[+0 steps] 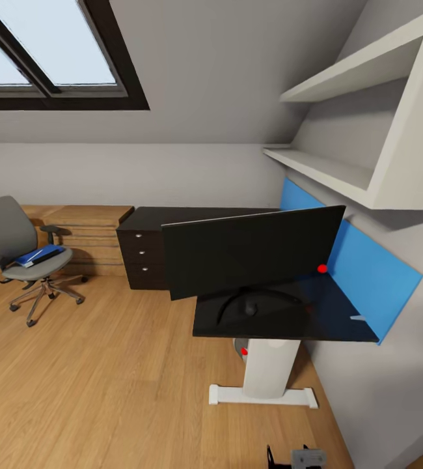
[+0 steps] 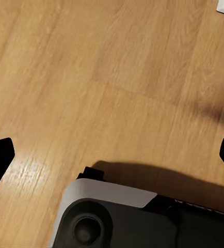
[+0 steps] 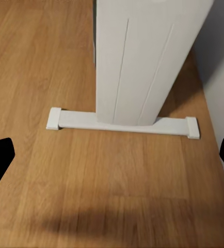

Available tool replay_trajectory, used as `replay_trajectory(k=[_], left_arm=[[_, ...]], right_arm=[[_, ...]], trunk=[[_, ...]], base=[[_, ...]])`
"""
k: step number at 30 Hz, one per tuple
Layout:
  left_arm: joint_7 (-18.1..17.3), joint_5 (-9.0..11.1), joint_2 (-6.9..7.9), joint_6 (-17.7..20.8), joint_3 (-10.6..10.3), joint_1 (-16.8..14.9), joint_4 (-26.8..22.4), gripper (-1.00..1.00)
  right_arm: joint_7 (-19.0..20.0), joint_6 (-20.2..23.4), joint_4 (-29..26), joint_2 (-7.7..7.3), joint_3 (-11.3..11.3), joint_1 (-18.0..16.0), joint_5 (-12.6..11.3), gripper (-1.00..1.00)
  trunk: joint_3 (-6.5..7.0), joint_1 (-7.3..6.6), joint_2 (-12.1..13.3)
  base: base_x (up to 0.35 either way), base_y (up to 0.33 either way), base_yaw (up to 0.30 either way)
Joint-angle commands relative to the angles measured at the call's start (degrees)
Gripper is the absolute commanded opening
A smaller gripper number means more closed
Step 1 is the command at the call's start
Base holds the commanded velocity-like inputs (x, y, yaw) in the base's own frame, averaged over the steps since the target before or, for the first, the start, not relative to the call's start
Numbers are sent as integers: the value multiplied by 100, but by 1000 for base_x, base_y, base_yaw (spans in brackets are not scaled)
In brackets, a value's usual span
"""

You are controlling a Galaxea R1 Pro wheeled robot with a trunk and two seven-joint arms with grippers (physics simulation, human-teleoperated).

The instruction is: In the bedroom, organize the workspace by keeping the computer under the desk, ensuring the monitor is on the desk, placing the keyboard on the desk next to the monitor, placing the mouse on the desk next to the keyboard, moving the folder from the swivel chair onto the desk next to the mouse, stacking the notebook on top of the folder with the pen on top of the notebook, and positioning the swivel chair next to the desk.

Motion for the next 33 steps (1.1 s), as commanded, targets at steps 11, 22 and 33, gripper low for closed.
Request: replay_trajectory(k=[11, 22, 33], left_arm=[[2, 1, -2, -25, 14, -3, 3, 100], [2, 1, -3, -21, 14, -3, 3, 100], [2, 1, -2, -19, 14, -3, 3, 100]], right_arm=[[-35, 281, -239, -1, 52, 2, -36, 100], [-27, 295, -178, 8, 59, 2, -37, 100], [-27, 620, -420, 22, 93, 2, -28, 100]], trunk=[[65, -88, 157], [65, -88, 157], [65, -88, 157]], base=[[0, 0, 0], [-131, 0, 0], [-291, 0, 0]])
